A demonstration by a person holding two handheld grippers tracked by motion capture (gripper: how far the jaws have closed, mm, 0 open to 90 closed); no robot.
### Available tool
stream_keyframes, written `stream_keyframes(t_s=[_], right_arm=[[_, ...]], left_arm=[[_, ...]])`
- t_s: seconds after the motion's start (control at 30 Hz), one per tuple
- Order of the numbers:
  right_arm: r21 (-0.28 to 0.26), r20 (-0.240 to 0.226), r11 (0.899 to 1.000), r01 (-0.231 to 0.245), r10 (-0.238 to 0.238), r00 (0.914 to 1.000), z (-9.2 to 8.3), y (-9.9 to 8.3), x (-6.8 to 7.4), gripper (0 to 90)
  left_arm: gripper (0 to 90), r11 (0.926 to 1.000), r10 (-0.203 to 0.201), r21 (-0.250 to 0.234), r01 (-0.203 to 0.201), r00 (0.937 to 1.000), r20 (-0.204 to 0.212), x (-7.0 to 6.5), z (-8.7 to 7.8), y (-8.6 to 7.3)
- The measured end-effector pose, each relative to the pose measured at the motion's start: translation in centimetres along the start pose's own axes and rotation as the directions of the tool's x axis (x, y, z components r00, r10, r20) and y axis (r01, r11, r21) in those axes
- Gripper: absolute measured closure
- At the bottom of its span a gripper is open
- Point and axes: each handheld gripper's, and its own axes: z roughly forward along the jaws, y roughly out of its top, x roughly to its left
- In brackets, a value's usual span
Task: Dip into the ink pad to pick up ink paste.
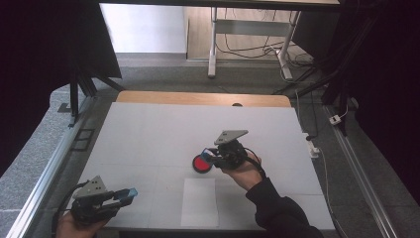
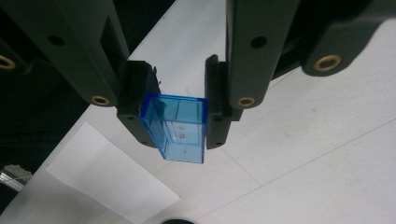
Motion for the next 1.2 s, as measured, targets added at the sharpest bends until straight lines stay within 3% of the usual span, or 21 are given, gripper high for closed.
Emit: stream_keyframes(t_s=[0.5,0.7,1.2], right_arm=[[0.104,0.011,0.995,0.002,-0.003,0.9999,3.4,0.2,-1.0,71.4],[0.141,0.021,0.989,0.033,-0.036,0.9991,4.4,0.2,-1.0,71.4],[0.187,0.021,0.982,0.022,-0.027,0.9994,5.9,-0.1,-1.0,71.5]], left_arm=[[67.7,1.0000,0.009,0.002,-0.009,1.0000,0.003,0.0,0.0,0.0],[67.7,0.9999,0.012,0.004,-0.012,0.9999,0.005,0.0,0.0,0.0],[67.7,0.9999,0.016,0.006,-0.016,0.9999,0.006,-0.1,0.0,0.0]])
